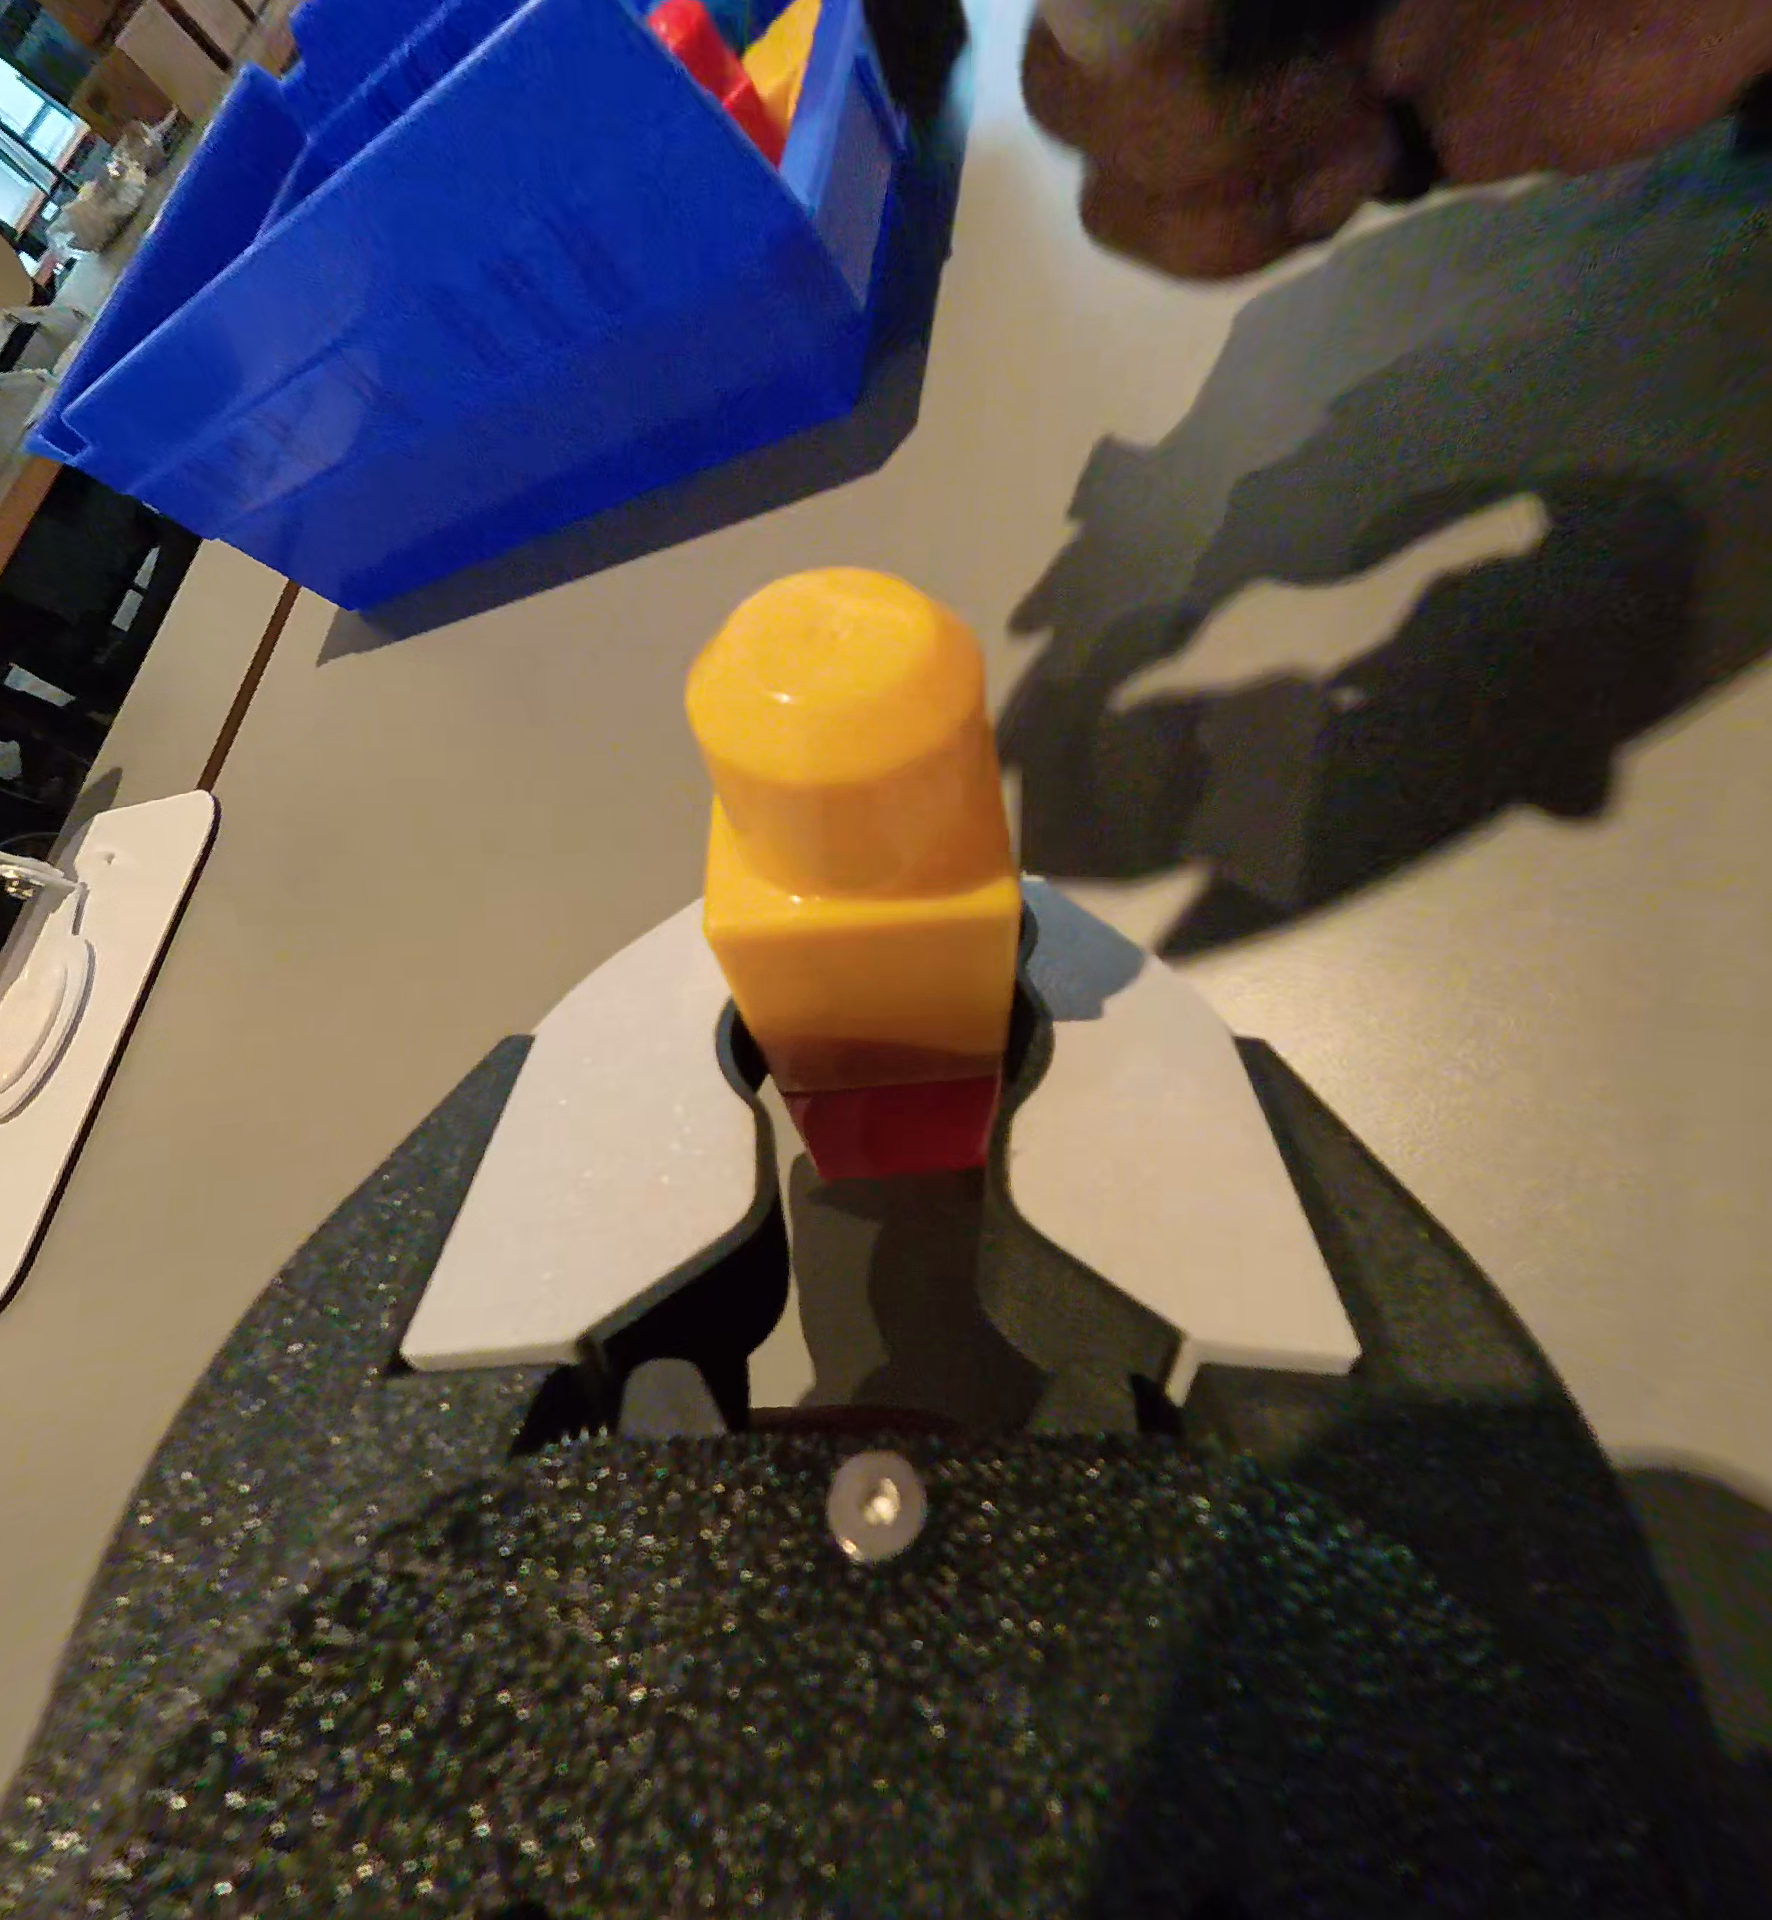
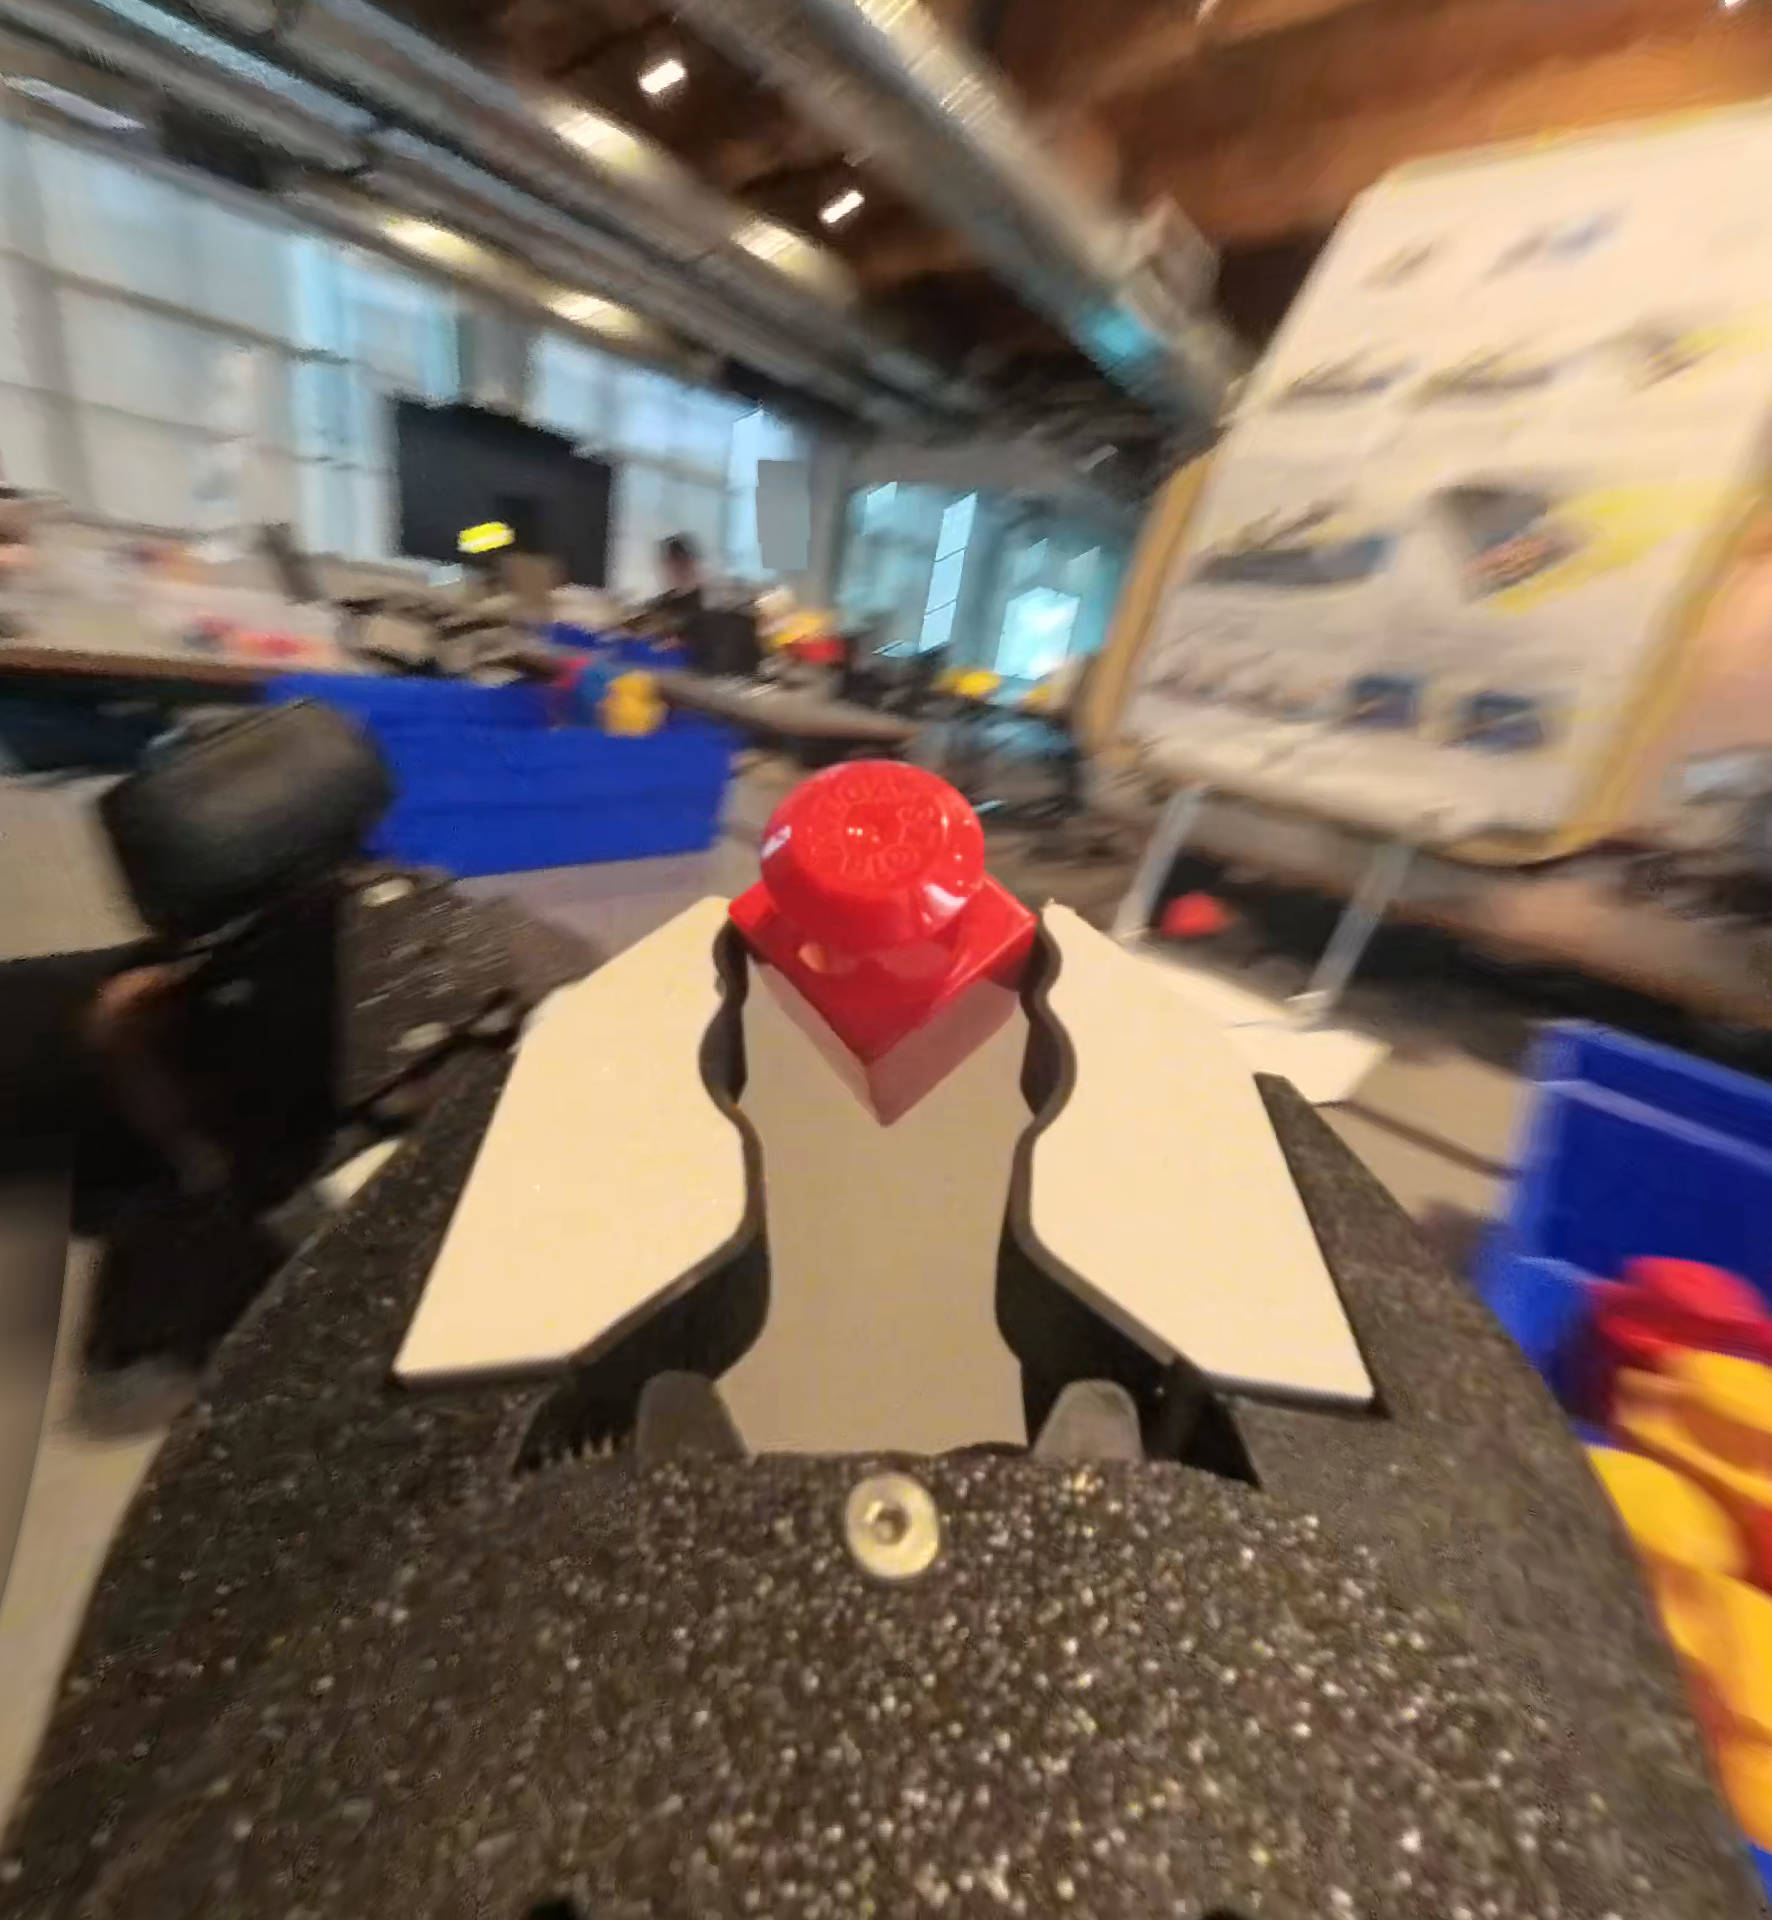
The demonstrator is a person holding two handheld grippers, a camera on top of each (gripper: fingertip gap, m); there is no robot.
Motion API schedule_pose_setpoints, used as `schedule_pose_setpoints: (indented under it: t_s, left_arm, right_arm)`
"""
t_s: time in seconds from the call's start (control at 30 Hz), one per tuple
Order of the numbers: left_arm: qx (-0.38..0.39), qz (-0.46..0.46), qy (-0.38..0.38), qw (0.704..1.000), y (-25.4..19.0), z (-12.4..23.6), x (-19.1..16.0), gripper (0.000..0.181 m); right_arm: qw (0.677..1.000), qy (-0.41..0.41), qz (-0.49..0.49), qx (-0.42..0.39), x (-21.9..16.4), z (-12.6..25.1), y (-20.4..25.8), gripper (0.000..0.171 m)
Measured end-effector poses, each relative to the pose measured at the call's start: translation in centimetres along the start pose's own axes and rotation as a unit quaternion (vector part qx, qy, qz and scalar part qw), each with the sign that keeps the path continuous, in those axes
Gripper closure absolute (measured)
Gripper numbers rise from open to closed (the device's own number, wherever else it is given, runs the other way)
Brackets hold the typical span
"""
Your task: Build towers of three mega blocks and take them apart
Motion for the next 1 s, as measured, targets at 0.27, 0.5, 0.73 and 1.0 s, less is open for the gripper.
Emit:
schedule_pose_setpoints:
  t_s: [0.27, 0.5, 0.73, 1.0]
  left_arm:
    - [0.002, -0.001, 0.001, 1.0, 0.0, 0.0, 0.0, 0.139]
    - [0.001, 0.002, 0.002, 1.0, 0.0, 0.0, 0.0, 0.139]
    - [0.002, 0.001, 0.003, 1.0, 0.0, 0.0, -0.1, 0.139]
    - [0.022, -0.009, 0.016, 1.0, 0.2, 0.0, -0.1, 0.139]
  right_arm:
    - [0.939, 0.071, 0.126, -0.311, 0.4, 3.7, -8.6, 0.12]
    - [0.926, 0.206, 0.034, -0.314, -2.4, 3.2, -11.6, 0.118]
    - [0.947, 0.145, 0.028, -0.285, -1.4, 3.4, -10.4, 0.113]
    - [0.996, 0.041, 0.077, 0.013, -0.2, 1.4, -1.8, 0.125]
Point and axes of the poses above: each gripper's, where its closed fingertips meet, z back along the fingers, x out of its top, y = z × x across the jaws, the point moved 9 cm from there along z, back along the fingers, and after that the axes turned 6 degrees about -z, right-handed, at the moved point
